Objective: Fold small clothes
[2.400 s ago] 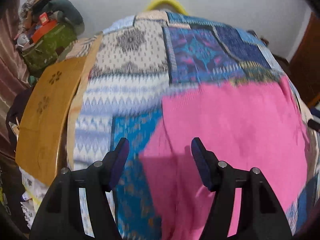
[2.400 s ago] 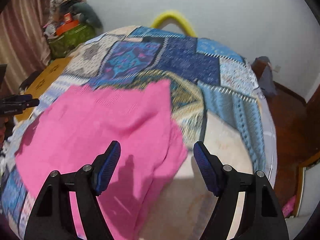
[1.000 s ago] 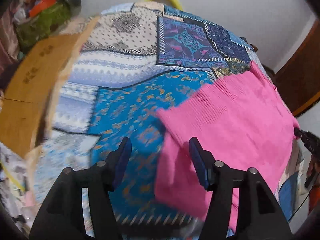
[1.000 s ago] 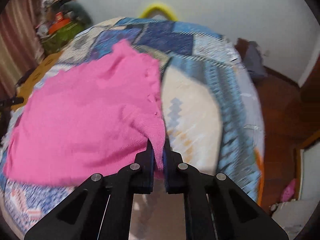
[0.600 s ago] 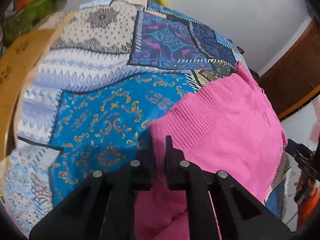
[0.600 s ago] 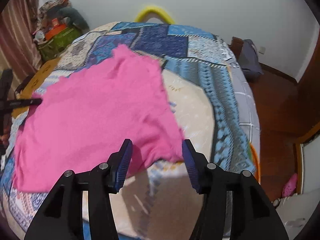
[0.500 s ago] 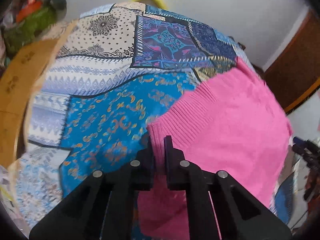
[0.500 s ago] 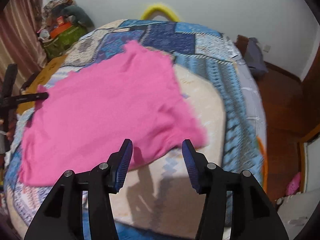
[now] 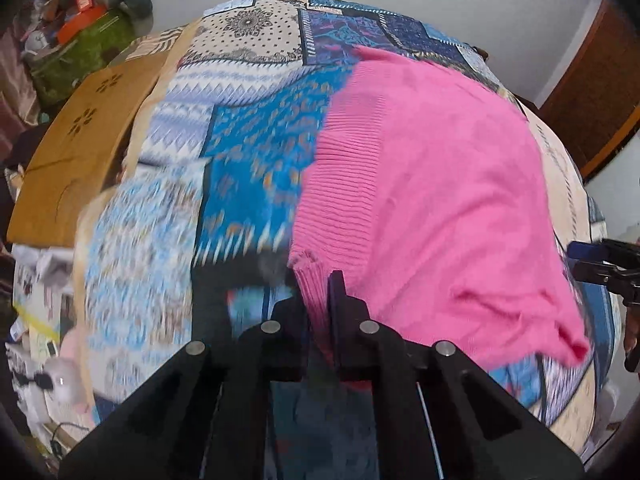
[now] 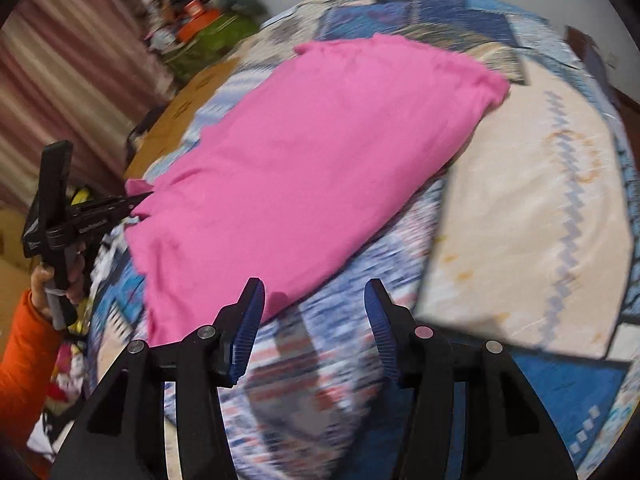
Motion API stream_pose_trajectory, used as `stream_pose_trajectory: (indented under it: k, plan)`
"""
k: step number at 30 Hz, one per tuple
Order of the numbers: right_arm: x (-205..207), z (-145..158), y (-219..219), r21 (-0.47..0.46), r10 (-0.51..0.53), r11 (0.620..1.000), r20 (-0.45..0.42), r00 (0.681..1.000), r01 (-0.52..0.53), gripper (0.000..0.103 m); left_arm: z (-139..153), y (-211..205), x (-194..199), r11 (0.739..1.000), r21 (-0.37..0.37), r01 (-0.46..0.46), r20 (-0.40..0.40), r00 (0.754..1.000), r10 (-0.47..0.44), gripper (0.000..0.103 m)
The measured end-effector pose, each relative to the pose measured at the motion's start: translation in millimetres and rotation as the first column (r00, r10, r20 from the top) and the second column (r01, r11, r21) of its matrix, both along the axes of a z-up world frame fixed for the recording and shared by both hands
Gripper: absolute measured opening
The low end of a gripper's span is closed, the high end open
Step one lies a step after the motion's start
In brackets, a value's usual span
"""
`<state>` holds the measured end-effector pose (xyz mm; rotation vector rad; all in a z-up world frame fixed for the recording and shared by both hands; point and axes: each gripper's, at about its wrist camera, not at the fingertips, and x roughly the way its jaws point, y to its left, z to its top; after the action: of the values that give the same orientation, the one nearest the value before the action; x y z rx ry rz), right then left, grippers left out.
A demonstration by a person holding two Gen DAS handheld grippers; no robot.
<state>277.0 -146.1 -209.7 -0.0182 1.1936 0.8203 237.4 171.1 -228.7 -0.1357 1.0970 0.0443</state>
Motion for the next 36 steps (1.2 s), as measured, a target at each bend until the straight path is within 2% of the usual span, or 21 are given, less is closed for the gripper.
stream_pose_trajectory:
  k: [4, 6, 7, 9, 10, 15, 19, 23, 27, 30, 31, 32, 33, 36]
  plan:
    - [-23, -6, 17, 0.007, 0.054, 0.999, -0.034, 0.998, -0.054, 0.048, 6, 0, -31, 0.998, -0.056, -0.020, 0.028, 0.999, 0.022, 0.008]
    - [-31, -7, 20, 0.010, 0.045, 0.999, -0.004, 0.999, -0.045, 0.047, 9, -2, -41, 0.997, -0.078, -0.020, 0.038, 0.999, 0.023, 0.008]
    - [-33, -7, 21, 0.018, 0.041, 0.999, 0.013, 0.999, -0.042, 0.042, 10, -3, -46, 0.996, -0.085, -0.019, 0.042, 0.999, 0.022, 0.008]
    - [-35, -7, 23, 0.037, 0.042, 0.998, 0.014, 0.999, -0.043, 0.014, 12, -7, -52, 0.996, -0.083, -0.017, 0.047, 0.999, 0.021, 0.008]
    - [-36, -8, 25, 0.034, 0.051, 0.998, 0.025, 0.998, -0.052, 0.007, 13, -10, -54, 0.997, -0.077, -0.017, 0.049, 0.999, 0.021, 0.008]
    - [-37, -6, 26, -0.037, 0.083, 0.996, 0.086, 0.993, -0.080, 0.004, 23, -17, -63, 0.999, -0.054, -0.009, 0.062, 0.998, 0.013, 0.008]
    - [-34, -11, 2, -0.118, 0.065, 0.992, 0.116, 0.991, -0.052, 0.004, 27, -21, -70, 0.998, -0.067, 0.003, 0.065, 0.998, 0.001, 0.008]
    - [-33, -13, -16, -0.197, 0.039, 0.980, 0.160, 0.986, -0.007, 0.004, 23, -26, -74, 1.000, 0.022, 0.007, 0.045, 0.999, -0.008, 0.009]
    - [-37, 0, -24, -0.205, 0.041, 0.979, 0.164, 0.986, -0.007, 0.006, 25, -26, -80, 0.999, 0.032, 0.007, 0.033, 0.999, -0.008, 0.009]
    - [-48, 21, -25, -0.178, 0.047, 0.984, 0.224, 0.973, -0.006, 0.010, 35, -30, -87, 0.998, 0.059, 0.020, 0.060, 0.998, -0.024, 0.029]
    - [-51, 28, -25, -0.170, 0.048, 0.985, 0.243, 0.969, -0.007, 0.014, 41, -33, -89, 0.997, 0.078, 0.027, 0.078, 0.996, -0.033, 0.041]
    - [-56, 36, -26, -0.160, 0.052, 0.987, 0.267, 0.962, -0.009, 0.025, 45, -36, -92, 0.995, 0.098, 0.032, 0.094, 0.995, -0.042, 0.049]
    - [-61, 43, -25, -0.152, 0.057, 0.988, 0.286, 0.956, -0.013, 0.037, 49, -39, -94, 0.992, 0.118, 0.039, 0.105, 0.993, -0.051, 0.052]
    - [-74, 54, -23, -0.146, 0.094, 0.988, 0.330, 0.939, -0.048, 0.054, 57, -49, -100, 0.982, 0.171, 0.075, 0.119, 0.988, -0.096, 0.064]
